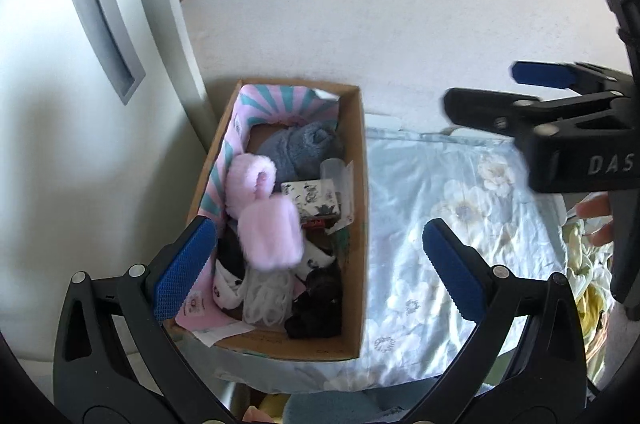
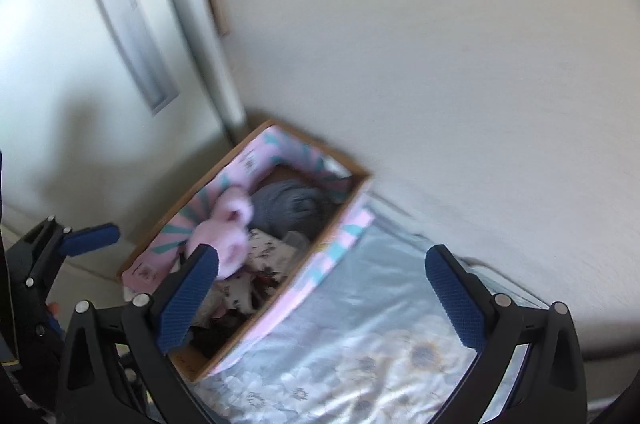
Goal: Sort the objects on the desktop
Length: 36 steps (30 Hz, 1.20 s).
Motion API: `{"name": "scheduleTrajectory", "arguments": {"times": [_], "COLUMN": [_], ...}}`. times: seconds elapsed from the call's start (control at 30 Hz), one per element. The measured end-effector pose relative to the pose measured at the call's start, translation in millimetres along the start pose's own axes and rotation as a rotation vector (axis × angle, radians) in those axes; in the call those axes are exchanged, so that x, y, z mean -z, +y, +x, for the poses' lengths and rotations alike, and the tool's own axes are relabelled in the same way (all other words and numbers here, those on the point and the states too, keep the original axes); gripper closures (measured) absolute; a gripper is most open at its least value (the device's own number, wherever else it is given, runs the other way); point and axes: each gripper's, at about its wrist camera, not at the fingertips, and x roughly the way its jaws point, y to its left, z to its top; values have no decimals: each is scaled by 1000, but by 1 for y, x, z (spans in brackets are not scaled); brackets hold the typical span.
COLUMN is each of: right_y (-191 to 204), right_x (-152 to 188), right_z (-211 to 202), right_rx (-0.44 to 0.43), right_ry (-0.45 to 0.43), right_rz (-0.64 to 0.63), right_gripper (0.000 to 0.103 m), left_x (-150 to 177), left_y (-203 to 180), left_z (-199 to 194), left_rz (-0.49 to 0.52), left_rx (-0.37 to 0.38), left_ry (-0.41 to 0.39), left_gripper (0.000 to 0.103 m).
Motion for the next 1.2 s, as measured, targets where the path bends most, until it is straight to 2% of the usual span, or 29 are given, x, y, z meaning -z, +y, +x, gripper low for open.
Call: {"name": "scheduleTrajectory", "arguments": {"times": [0.17, 0.43, 0.63, 0.87, 1.03, 1.2], "right_y": [-23, -47, -50, -49, -49, -50], "right_x": [14, 48, 78, 120, 135, 138], "right_z": [-35, -89, -121, -123, -108, -106], "right_rx": [75, 194, 279, 326, 322, 336], "right_ry": [-34, -75, -141, -178, -125, -110], "right_rz": [93, 250, 364, 486, 521, 530], "right_gripper": [0, 0, 0, 0, 0, 0], "left_x": [-11, -28, -25, -14, -11, -12], "left_y": [-9, -26, -32, -34, -35, -39], "left_z": [-22, -64, -76, -67, -58, -55], "left_rz": [-13, -29, -23, 14, 31, 55], "left_rx": [29, 8, -5, -70, -54, -50], "left_ry": [-41, -134, -164, -163, -129, -125], "left_gripper": [0, 0, 0, 0, 0, 0]}}
